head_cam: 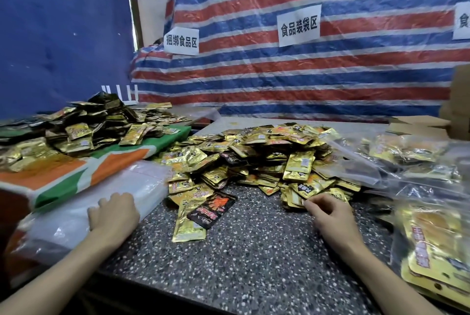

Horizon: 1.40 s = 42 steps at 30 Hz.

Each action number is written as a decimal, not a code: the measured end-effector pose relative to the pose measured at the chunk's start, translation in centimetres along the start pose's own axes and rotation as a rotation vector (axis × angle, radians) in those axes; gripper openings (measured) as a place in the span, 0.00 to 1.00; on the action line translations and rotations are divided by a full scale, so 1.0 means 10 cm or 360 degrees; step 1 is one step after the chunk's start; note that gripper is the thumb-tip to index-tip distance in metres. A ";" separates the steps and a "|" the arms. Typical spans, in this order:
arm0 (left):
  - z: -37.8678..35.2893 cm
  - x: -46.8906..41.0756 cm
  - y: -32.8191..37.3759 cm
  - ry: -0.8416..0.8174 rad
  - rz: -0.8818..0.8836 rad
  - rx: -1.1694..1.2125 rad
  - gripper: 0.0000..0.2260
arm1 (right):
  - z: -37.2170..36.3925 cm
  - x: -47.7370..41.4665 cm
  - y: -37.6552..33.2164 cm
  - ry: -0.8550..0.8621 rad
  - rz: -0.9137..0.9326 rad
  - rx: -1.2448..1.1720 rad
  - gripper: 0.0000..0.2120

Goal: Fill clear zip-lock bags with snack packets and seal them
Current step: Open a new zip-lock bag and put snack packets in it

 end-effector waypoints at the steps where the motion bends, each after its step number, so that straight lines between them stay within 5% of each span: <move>1: 0.04 -0.01 -0.01 0.0068 -0.0011 -0.0012 0.06 | 0.00 -0.01 0.01 0.0000 0.0003 0.0001 0.06; 11: 0.30 -0.15 -0.13 0.0006 0.0044 0.0120 0.15 | -0.02 -0.04 0.06 -0.0009 -0.0001 -0.0005 0.06; 16: 0.71 -0.07 0.10 0.0512 -0.0110 0.0202 0.11 | -0.02 -0.06 0.08 -0.0014 0.0000 -0.0023 0.06; 20: 1.03 0.18 0.71 0.0849 -0.0566 0.0620 0.12 | 0.00 -0.05 0.05 -0.0022 -0.0016 -0.0099 0.04; 27: 1.21 0.53 1.77 0.0943 -0.1079 0.1688 0.06 | 0.00 -0.04 0.09 -0.0212 -0.0200 -0.0510 0.07; 29: 1.07 0.64 2.12 0.0834 -0.1218 0.1918 0.10 | 0.00 -0.04 0.09 -0.0319 -0.0249 -0.0710 0.13; 33: 0.44 0.94 2.86 0.0135 -0.1508 0.2063 0.24 | 0.02 -0.08 0.08 -0.0355 -0.0232 -0.0773 0.23; 35: 0.12 1.12 3.11 -0.0211 -0.1709 0.1920 0.20 | 0.00 -0.09 0.11 -0.0399 -0.0250 -0.0764 0.22; 37: -0.01 1.24 3.23 -0.0286 -0.1965 0.1666 0.10 | 0.01 -0.11 0.15 -0.0354 -0.0253 -0.0712 0.21; 39: 0.01 1.25 3.22 -0.0374 -0.1920 0.1747 0.08 | 0.03 -0.11 0.15 -0.0291 -0.0215 -0.0602 0.16; 42: -0.03 1.06 3.09 -0.0601 -0.1402 0.2419 0.21 | 0.04 -0.07 0.13 -0.0246 -0.0170 -0.0529 0.13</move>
Point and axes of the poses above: each hand's wrist, its own x-axis away from the middle knuckle, its own z-axis out of the back of the hand, y = z × x, the point moved 8 cm from there along -x, towards the middle knuckle, and after that the axes turned 14 degrees about -z, right-handed, at the moved point
